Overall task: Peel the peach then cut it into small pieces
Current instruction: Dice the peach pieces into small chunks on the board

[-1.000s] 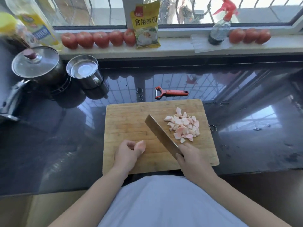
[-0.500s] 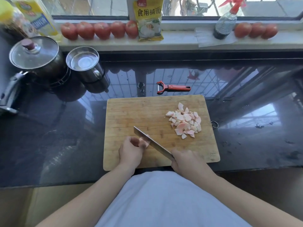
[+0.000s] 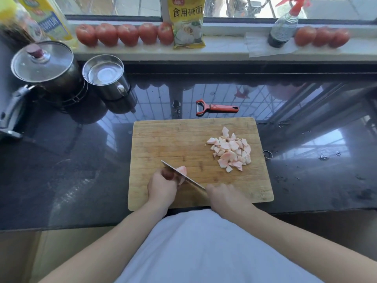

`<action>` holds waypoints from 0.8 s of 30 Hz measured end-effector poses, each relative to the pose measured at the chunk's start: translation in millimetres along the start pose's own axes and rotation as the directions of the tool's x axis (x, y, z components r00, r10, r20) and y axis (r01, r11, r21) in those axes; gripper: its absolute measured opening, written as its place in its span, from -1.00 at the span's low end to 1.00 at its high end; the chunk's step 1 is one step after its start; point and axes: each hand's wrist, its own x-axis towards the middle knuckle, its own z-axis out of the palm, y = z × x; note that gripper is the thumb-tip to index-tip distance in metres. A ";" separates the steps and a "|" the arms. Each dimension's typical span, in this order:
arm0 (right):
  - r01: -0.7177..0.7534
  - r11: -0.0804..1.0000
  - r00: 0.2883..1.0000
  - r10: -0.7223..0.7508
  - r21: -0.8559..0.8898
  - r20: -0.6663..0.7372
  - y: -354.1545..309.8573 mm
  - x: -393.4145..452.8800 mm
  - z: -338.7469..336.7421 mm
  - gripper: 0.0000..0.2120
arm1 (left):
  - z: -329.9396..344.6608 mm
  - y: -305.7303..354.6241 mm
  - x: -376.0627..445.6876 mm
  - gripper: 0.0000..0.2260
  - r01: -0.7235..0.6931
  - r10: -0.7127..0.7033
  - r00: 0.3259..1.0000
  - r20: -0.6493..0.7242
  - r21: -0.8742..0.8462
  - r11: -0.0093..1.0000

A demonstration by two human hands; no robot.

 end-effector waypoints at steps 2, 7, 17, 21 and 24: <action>0.024 1.000 1.000 -0.024 0.008 -0.014 -8.5 11.0 -1.6 -0.83 | 0.1 1.3 -1.4 -0.59 -0.002 0.002 1.000 0.009 -0.013 1.000; 0.032 0.992 0.994 -0.019 0.122 -0.108 -5.1 14.7 1.5 -0.88 | -11.3 2.4 3.6 -0.76 -0.037 0.039 0.999 -0.018 0.097 0.995; -0.129 0.749 0.925 0.327 0.650 -0.193 46.8 -26.8 15.2 -0.80 | -28.7 17.6 18.8 -0.61 -0.492 0.397 0.864 0.309 0.685 0.537; -0.160 0.731 0.921 0.352 0.664 -0.166 47.7 -31.2 19.0 -0.79 | -13.4 27.9 25.0 -0.78 -0.640 0.423 0.764 0.487 0.649 0.411; -0.166 0.752 0.926 0.342 0.637 -0.162 45.7 -31.9 22.5 -0.78 | 0.3 33.0 20.9 -0.79 -0.610 0.420 0.789 0.448 0.655 0.446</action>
